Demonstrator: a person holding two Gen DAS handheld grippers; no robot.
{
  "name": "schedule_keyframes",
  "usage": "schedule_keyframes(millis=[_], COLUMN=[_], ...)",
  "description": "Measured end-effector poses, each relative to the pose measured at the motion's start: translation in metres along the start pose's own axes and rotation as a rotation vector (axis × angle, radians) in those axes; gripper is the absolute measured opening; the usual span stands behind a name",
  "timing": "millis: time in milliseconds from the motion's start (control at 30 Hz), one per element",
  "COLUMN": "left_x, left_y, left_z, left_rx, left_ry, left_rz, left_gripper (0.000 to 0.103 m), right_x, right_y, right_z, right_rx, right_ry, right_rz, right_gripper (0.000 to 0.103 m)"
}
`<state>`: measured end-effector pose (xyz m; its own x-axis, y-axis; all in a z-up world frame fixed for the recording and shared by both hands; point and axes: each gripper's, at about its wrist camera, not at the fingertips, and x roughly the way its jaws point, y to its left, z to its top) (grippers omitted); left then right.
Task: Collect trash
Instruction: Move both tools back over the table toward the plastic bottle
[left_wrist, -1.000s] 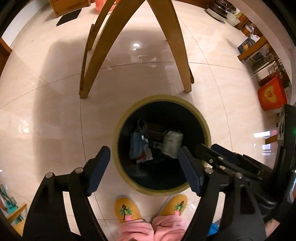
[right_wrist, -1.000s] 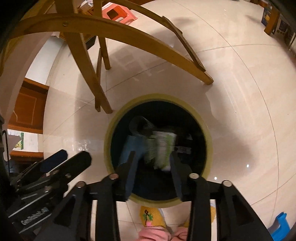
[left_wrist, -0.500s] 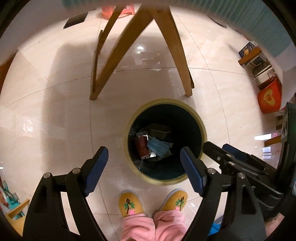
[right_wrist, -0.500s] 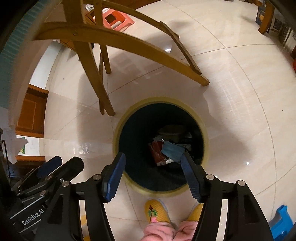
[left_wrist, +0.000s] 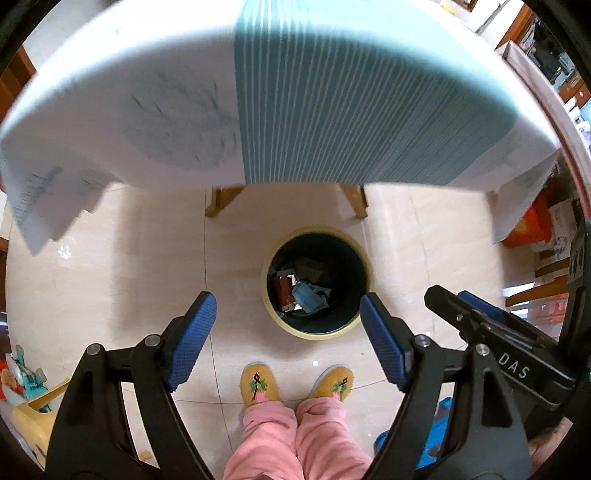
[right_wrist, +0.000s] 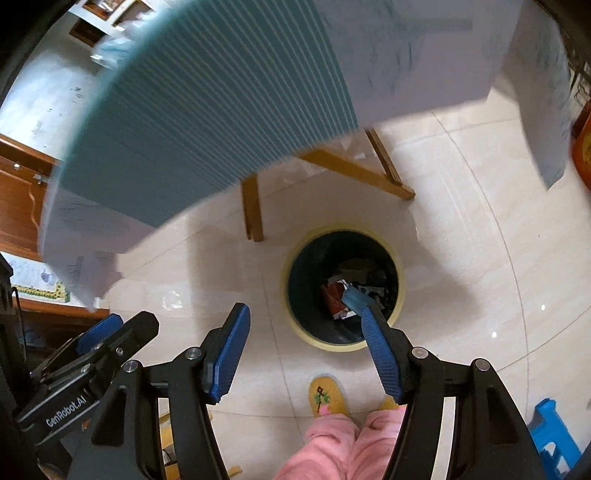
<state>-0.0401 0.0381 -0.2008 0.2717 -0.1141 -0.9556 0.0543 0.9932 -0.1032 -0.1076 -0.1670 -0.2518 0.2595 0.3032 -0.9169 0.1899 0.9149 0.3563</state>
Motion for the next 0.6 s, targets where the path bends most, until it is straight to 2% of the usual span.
schedule_keyframes(millis=[433, 600], left_x=[-0.159, -0.228], left_y=[-0.026, -0.035], left_z=[0.026, 0.041], left_rx=[0.002, 0.026], left_ry=[-0.167, -0.269], left_rz=[-0.04, -0.028], left_gripper=[0.078, 0.078], right_x=[-0.158, -0.223], right_y=[0.066, 0.084], right_z=[0.034, 0.047], right_rx=[-0.144, -0.185], right_ry=[-0.157, -0.229], right_rz=[0.073, 0.12], right_gripper=[0.064, 0.064])
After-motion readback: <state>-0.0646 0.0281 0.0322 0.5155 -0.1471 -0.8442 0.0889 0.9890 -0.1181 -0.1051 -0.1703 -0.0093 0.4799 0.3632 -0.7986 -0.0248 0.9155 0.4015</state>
